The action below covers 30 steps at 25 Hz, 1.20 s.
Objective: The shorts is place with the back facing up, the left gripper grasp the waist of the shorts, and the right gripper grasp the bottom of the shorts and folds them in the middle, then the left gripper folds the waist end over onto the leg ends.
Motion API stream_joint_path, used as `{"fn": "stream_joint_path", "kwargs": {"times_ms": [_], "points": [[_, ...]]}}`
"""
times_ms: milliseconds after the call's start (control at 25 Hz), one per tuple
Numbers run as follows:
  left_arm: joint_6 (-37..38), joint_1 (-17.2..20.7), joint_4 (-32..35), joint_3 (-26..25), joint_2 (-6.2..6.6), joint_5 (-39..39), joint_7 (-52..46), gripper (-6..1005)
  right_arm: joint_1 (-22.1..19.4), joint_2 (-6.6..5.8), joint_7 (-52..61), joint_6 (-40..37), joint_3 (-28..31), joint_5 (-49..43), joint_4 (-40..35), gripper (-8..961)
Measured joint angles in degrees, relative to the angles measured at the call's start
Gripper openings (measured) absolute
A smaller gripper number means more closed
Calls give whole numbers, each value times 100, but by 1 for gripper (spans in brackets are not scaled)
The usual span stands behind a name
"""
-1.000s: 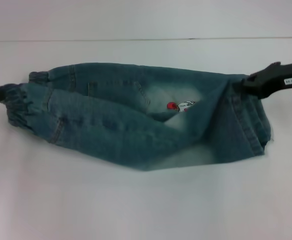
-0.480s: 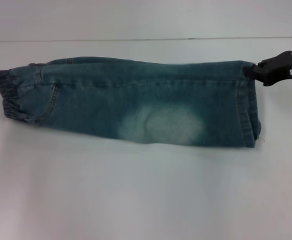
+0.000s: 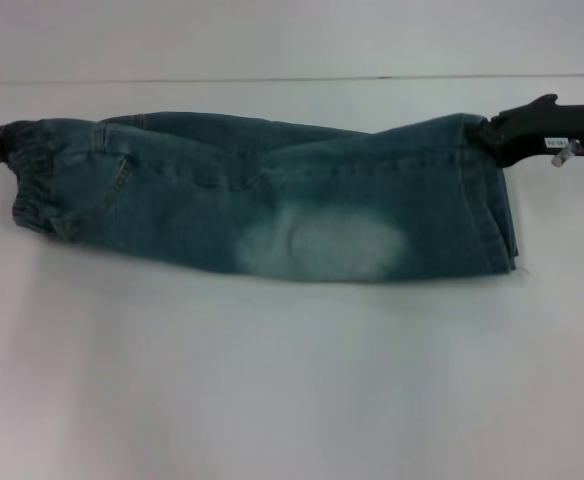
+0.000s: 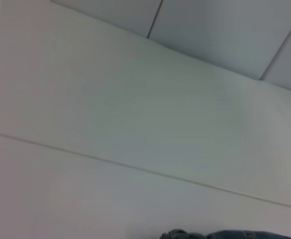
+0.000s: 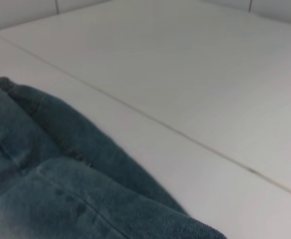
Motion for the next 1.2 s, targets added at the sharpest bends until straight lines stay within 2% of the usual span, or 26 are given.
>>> {"fn": "stream_joint_path", "kwargs": {"times_ms": [600, 1000, 1200], "points": [[-1377, -252, -555, 531, 1, -3, 2, 130, -180, 205, -846, 1029, -18, 1178, 254, 3], [-1692, -393, -882, 643, 27, -2, 138, 134, -42, 224, -1275, 1398, -48, 1334, 714, 2], [-1779, -454, -895, 707, -8, -2, 172, 136, -18, 224, -1219, 1489, -157, 1321, 786, 2]]}}
